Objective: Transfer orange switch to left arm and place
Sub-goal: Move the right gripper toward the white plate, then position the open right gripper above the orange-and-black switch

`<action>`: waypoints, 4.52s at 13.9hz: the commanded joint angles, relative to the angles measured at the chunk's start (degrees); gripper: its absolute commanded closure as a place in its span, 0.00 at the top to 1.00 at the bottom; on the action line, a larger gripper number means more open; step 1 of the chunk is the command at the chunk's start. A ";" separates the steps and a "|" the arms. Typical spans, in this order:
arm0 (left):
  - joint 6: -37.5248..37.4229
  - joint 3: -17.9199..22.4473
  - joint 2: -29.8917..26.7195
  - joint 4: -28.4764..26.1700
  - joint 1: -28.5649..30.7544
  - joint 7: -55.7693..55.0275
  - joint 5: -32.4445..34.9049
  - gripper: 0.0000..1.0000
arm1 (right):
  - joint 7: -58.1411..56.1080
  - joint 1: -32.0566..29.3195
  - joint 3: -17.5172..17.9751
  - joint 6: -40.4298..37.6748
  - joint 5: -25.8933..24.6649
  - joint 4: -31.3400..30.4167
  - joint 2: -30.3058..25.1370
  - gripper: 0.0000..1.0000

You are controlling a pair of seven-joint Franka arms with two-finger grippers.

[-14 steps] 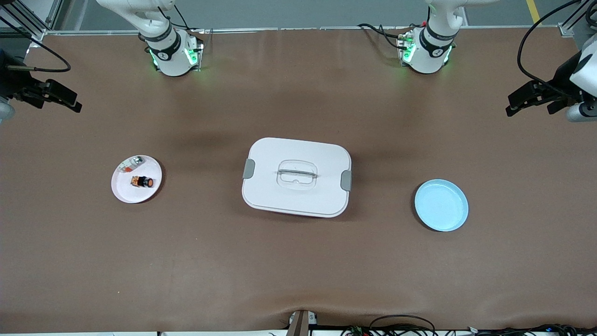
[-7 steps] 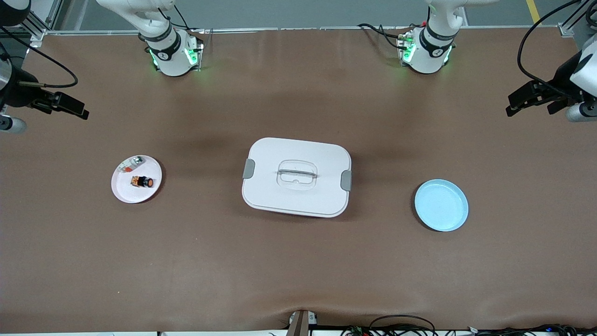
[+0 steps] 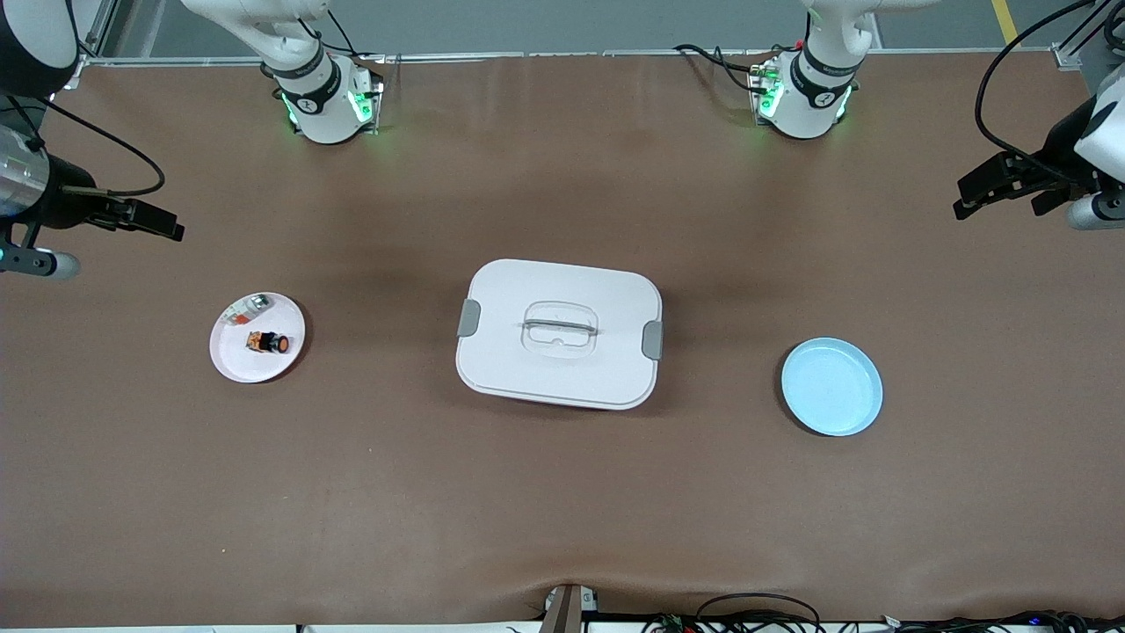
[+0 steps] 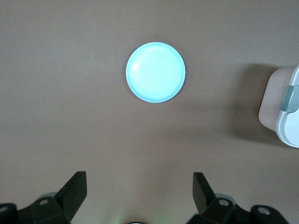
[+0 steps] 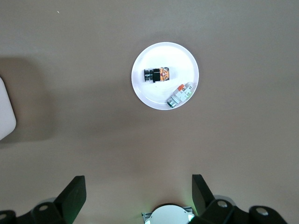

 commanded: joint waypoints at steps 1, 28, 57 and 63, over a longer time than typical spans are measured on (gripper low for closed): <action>-1.22 -0.03 0.82 1.70 0.20 1.45 0.98 1.00 | 0.67 -0.64 0.51 -1.10 -0.30 1.90 0.38 1.00; -1.22 -0.03 0.82 1.70 0.20 1.45 0.98 1.00 | -61.35 -3.62 0.33 7.66 0.49 -5.46 8.99 1.00; -1.22 -0.03 0.90 1.70 0.20 1.45 0.98 1.00 | -100.07 -2.66 0.25 42.33 4.88 -13.39 25.78 1.00; -1.22 -0.03 0.82 1.70 0.20 1.44 0.98 1.00 | -70.75 -6.87 -0.28 29.41 4.88 -13.30 22.45 1.00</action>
